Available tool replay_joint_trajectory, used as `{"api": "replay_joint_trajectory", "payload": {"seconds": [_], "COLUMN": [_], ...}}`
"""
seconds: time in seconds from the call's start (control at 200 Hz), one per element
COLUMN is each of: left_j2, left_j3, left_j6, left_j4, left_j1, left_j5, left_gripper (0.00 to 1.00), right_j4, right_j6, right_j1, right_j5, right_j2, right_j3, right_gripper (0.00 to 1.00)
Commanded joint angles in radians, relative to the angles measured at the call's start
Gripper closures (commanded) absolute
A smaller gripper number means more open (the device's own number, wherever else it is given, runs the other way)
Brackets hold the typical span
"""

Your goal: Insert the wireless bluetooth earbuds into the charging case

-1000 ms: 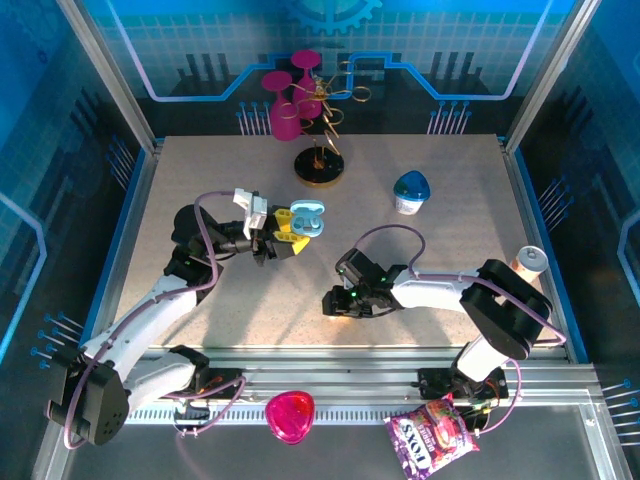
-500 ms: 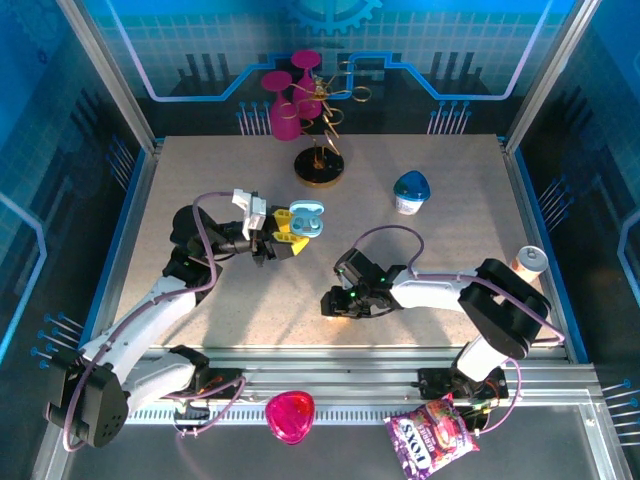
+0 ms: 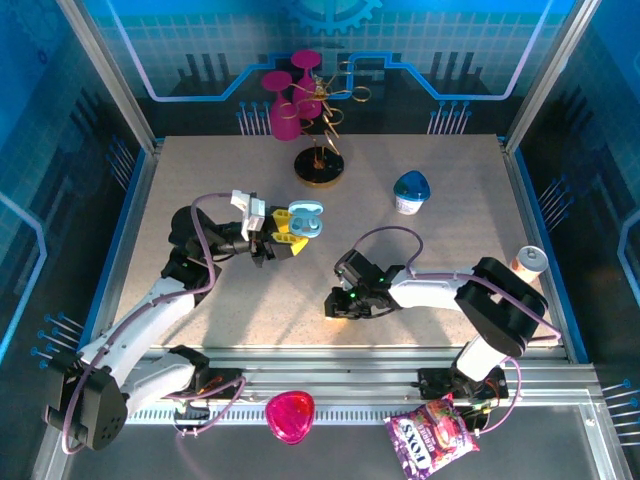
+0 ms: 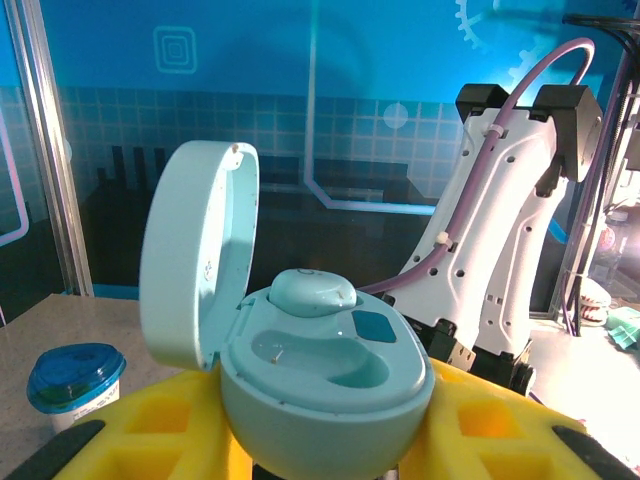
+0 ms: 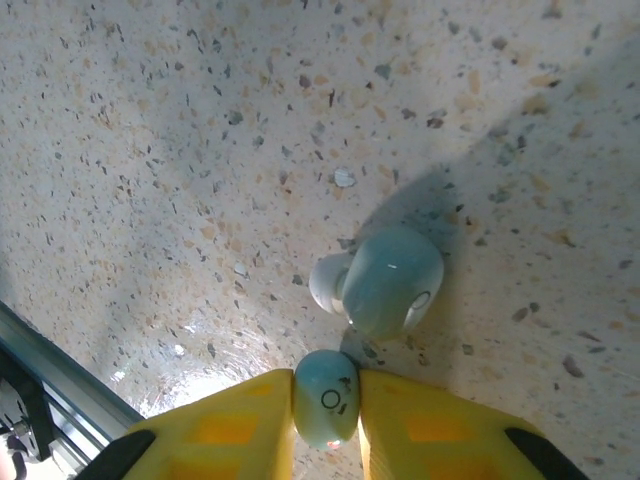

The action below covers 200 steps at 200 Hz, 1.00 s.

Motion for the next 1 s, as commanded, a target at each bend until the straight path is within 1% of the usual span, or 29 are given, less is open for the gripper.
{"api": "replay_joint_trajectory", "payload": {"seconds": [0.0, 0.15, 0.305, 0.525, 0.625, 0.645, 0.76, 0.896, 0.996], "left_j2": [-0.020, -0.020, -0.018, 0.004, 0.011, 0.012, 0.023, 0.037, 0.054], "left_j3": [-0.014, -0.016, -0.019, -0.025, -0.032, -0.032, -0.043, -0.060, -0.059], "left_j6": [0.023, 0.024, 0.024, 0.027, 0.054, 0.060, 0.105, 0.145, 0.178], "left_j4": [0.001, 0.001, 0.004, 0.017, 0.002, -0.004, -0.036, -0.037, -0.062], "left_j1": [0.004, 0.004, 0.004, 0.004, 0.004, 0.004, 0.004, 0.005, 0.004], "left_j5": [-0.007, -0.008, -0.014, -0.026, -0.054, -0.063, -0.123, -0.170, -0.195], "left_gripper": [0.73, 0.73, 0.73, 0.74, 0.74, 0.74, 0.74, 0.74, 0.75], "right_j4": [-0.036, -0.071, -0.131, -0.309, -0.434, -0.456, -0.563, -0.701, -0.792], "right_j6": [-0.012, -0.021, -0.037, -0.116, -0.162, -0.171, -0.215, -0.286, -0.346], "right_j1": [0.005, 0.004, 0.005, 0.003, 0.001, 0.000, 0.000, 0.000, 0.000], "right_j5": [0.001, 0.011, 0.046, 0.144, 0.213, 0.227, 0.301, 0.375, 0.406], "right_j2": [0.012, -0.014, -0.084, -0.219, -0.275, -0.286, -0.341, -0.371, -0.375], "right_j3": [0.018, 0.023, 0.029, 0.084, 0.139, 0.176, 0.265, 0.409, 0.527], "right_gripper": [0.80, 0.82, 0.82, 0.82, 0.82, 0.82, 0.82, 0.82, 0.82]}}
